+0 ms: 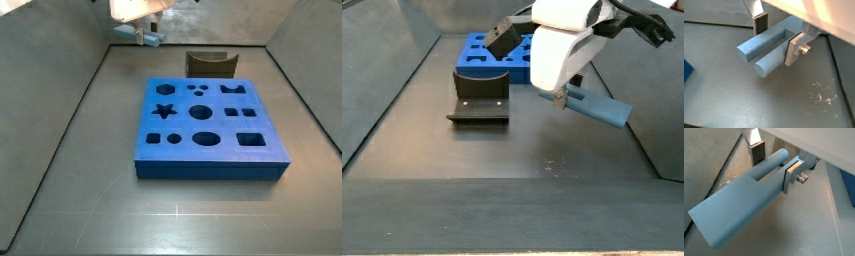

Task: Pick up the square-circle object. Move up. Rotate the square-circle object. Place the square-circle object on the fixture. Regrasp the square-circle object. Move to above the board. Insert the square-circle object.
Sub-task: Rotate the square-circle object.

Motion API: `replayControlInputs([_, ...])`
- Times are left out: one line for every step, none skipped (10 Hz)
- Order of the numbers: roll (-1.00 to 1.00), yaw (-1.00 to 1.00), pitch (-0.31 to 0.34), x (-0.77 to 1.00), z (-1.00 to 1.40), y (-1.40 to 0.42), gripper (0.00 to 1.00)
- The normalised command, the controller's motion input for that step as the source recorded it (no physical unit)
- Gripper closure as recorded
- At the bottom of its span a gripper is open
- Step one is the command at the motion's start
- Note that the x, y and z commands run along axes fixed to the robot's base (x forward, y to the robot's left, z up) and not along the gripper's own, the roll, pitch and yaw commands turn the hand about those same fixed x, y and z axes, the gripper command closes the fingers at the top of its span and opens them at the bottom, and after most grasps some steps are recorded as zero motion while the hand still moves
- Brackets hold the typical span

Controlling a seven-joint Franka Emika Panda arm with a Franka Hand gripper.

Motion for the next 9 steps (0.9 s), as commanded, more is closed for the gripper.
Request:
replayControlInputs([0.01,-0.01,-0.035,-0.26,-0.16,0.5,1.0])
replayControlInputs([-0.01,-0.01,-0.071,-0.18,-0.14,0.33,1.0])
replayControlInputs([0.0,-1.0,0.0,0.0,0.0,0.0,1.0])
replayControlInputs([0.0,-1.0,0.0,0.02,0.02,-0.03,1.0])
replayControlInputs([0.0,-1.0,0.0,0.02,0.02,-0.02,1.0])
replayControlInputs([0.0,-1.0,0.0,0.01,0.01,-0.01,1.0])
replayControlInputs([0.0,-1.0,0.0,0.01,0.01,0.0,1.0])
replayControlInputs([0.0,-1.0,0.0,0.01,0.01,0.0,1.0])
replayControlInputs([0.0,-1.0,0.0,0.01,0.01,0.0,1.0])
